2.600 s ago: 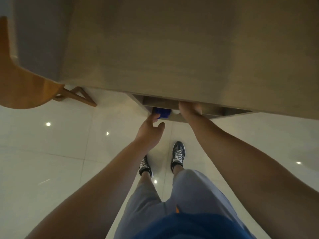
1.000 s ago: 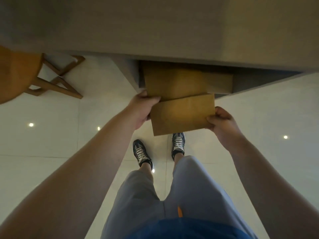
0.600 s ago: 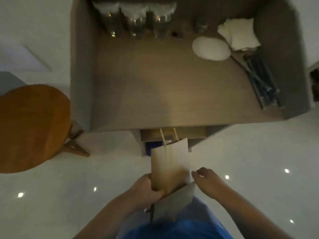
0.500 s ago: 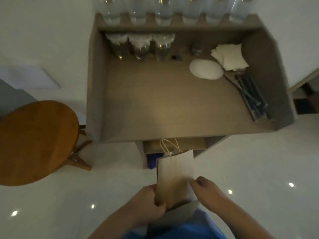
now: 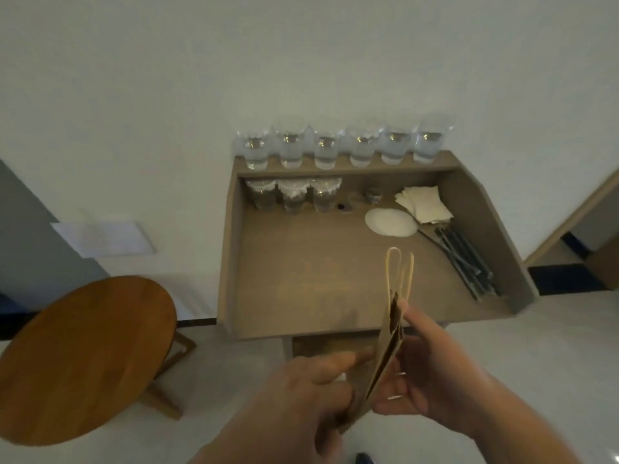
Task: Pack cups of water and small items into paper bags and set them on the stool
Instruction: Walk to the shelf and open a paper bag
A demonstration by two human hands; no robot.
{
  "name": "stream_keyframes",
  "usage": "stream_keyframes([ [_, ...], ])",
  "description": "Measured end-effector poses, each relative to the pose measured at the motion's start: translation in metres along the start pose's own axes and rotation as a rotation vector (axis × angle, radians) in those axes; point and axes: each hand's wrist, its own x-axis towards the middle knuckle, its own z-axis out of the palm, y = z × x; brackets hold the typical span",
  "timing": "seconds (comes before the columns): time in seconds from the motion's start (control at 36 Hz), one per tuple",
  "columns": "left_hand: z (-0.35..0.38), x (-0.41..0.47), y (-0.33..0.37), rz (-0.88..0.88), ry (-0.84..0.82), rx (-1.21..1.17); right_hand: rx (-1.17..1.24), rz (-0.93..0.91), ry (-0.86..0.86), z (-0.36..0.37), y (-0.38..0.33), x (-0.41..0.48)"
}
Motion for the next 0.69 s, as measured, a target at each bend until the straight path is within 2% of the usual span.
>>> stream_keyframes([
  [0.08, -0.011, -0.003, 0.004, 0.03, 0.081, 0.127, 0.084, -0.103, -0.052, 0.013, -0.009, -0.007],
  [0.19, -0.013, -0.008, -0.003, -0.031, 0.134, 0.136, 0.159, -0.278, -0.051, 0.02, -0.016, -0.012],
  [0.31, -0.011, -0.008, -0.009, -0.04, 0.277, 0.13, 0.001, -0.317, 0.021, 0.022, -0.022, -0.013],
  [0.39, -0.007, -0.007, -0.011, -0.085, 0.325, 0.102, -0.109, -0.317, 0.08, 0.028, -0.029, -0.015],
  [0.44, -0.015, -0.002, -0.01, -0.2, 0.226, -0.051, -0.243, -0.325, 0.075, 0.035, -0.036, -0.016],
  [0.5, -0.032, 0.005, -0.007, -0.355, -0.003, -0.387, -0.404, -0.362, 0.091, 0.041, -0.043, -0.018],
  [0.53, -0.041, 0.009, -0.005, -0.39, -0.066, -0.558, -0.477, -0.398, 0.11, 0.044, -0.045, -0.018],
  [0.56, -0.048, 0.011, -0.005, -0.378, -0.07, -0.667, -0.561, -0.442, 0.146, 0.049, -0.047, -0.02],
  [0.64, -0.053, 0.014, -0.004, -0.31, 0.087, -0.878, -0.791, -0.636, 0.272, 0.065, -0.05, -0.023],
  [0.69, -0.054, 0.02, 0.0, -0.365, 0.212, -0.949, -0.891, -0.713, 0.301, 0.074, -0.049, -0.024],
])
